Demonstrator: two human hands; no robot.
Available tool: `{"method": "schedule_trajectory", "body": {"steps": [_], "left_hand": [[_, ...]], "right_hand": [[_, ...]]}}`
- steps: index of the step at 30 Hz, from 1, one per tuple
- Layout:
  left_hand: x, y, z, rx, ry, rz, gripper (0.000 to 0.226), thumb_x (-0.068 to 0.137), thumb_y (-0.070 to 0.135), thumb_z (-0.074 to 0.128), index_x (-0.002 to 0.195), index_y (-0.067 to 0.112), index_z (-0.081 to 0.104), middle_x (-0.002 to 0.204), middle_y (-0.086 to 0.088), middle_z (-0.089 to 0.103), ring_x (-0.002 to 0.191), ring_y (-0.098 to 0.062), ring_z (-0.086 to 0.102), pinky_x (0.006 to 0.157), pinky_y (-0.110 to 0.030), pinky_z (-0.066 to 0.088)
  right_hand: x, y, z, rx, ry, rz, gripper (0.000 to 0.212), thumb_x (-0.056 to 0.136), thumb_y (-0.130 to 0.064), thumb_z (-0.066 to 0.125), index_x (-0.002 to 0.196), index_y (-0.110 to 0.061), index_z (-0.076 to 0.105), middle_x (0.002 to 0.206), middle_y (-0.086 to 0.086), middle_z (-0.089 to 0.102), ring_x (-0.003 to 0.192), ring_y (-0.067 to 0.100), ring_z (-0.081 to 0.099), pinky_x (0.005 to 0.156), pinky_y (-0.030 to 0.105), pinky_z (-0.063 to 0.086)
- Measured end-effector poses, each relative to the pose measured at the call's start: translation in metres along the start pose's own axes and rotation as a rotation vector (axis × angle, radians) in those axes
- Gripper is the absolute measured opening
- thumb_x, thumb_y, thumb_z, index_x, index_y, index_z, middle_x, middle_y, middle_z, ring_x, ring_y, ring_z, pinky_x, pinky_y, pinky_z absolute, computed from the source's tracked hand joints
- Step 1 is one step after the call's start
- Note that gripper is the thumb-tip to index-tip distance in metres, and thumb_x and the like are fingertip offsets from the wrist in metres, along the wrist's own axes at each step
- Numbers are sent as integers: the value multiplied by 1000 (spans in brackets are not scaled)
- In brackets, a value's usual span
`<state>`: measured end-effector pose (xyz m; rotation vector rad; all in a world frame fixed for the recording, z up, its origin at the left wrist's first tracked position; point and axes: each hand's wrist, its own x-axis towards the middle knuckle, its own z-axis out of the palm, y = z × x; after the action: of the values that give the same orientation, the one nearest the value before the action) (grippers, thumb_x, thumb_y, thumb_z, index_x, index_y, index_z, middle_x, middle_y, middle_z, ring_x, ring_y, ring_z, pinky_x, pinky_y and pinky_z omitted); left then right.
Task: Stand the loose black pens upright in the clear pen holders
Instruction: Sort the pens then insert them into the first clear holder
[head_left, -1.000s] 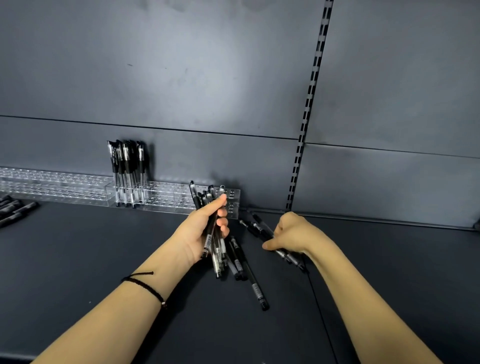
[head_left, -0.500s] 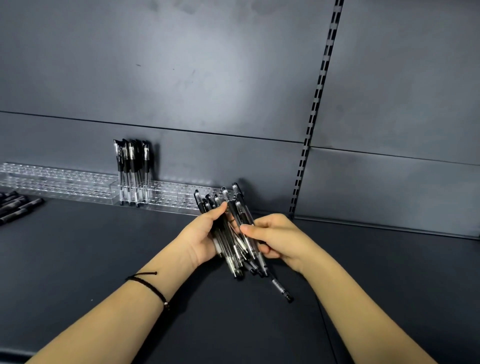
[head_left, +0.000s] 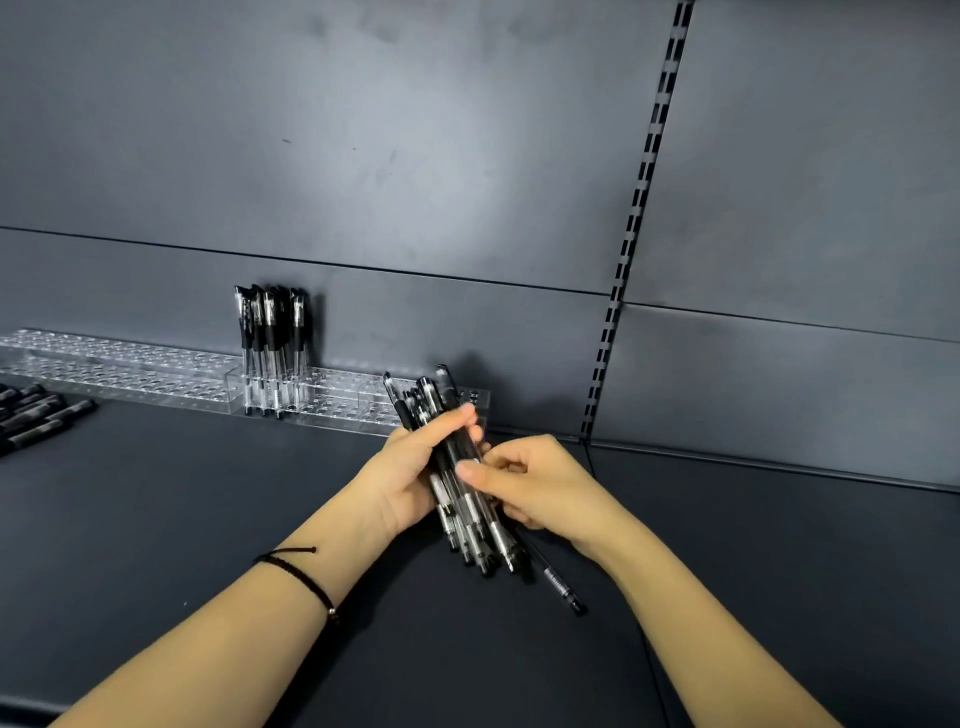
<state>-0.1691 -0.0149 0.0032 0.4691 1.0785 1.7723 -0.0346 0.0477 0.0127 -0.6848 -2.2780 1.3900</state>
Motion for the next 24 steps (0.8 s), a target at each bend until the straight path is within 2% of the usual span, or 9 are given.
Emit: {"method": "schedule_trajectory", "body": {"steps": [3,6,8,10,12,14,18,22,24], "left_hand": [[3,13,-8,-96,-20,66,20,82,18,70,68,14,57,54,2,54,47,-11,56,51,-26,56],[5,24,-18,-225,-71,159,22,86,15,64,69,16,50,54,7,47,44,-4,46,45,-17,46],[4,28,-20,-279,-96,187,26,92,12,57,68,18,47,53,8,44,42,-2,41,43,-15,42],[4,29,-22,-310,-108,177,27,92,9,52,68,19,45,52,9,42,41,-2,38,41,-15,39],[4,28,-22,-301,-102,157,27,90,7,50,67,19,44,52,10,40,40,-3,35,41,-16,36],[5,27,-21,-273,-90,141,27,89,6,50,66,20,44,51,10,40,40,-4,34,40,-16,35],[3,23,-19,-203,-77,99,28,88,5,52,64,19,45,52,9,40,40,-3,34,40,-15,34],[4,19,-16,-176,-66,61,27,88,6,53,65,19,46,53,9,41,39,-3,35,40,-16,35],[4,20,-16,-171,-66,63,27,88,6,53,65,19,46,53,9,41,40,-3,35,41,-16,35]], "right_hand": [[-2,-1,-8,14,100,57,43,89,-51,59,81,-10,71,61,-3,58,44,7,41,42,17,32],[-3,4,-15,-174,208,87,47,86,-55,61,79,-10,72,64,-3,63,49,3,49,52,19,39],[-3,8,-15,-360,198,107,50,78,-59,69,81,-9,70,70,-3,65,61,6,56,59,23,44],[-5,9,-10,-498,113,144,56,68,-63,74,86,-11,68,79,-2,67,71,11,60,66,30,50],[-7,9,-5,-552,28,181,62,66,-60,78,96,-7,66,83,1,67,74,15,59,69,34,50],[-6,8,-7,-535,-2,214,58,71,-49,80,100,-1,68,83,0,63,73,13,55,66,28,45],[-5,3,-19,-554,-28,294,37,74,-41,81,97,-14,70,85,-11,61,80,4,57,61,17,42],[-7,3,-27,-578,-97,328,48,75,-35,82,113,-13,64,99,-9,59,92,9,57,74,20,43],[-7,4,-27,-577,-96,327,48,75,-34,82,112,-13,63,100,-5,60,90,10,57,69,19,42]]}}
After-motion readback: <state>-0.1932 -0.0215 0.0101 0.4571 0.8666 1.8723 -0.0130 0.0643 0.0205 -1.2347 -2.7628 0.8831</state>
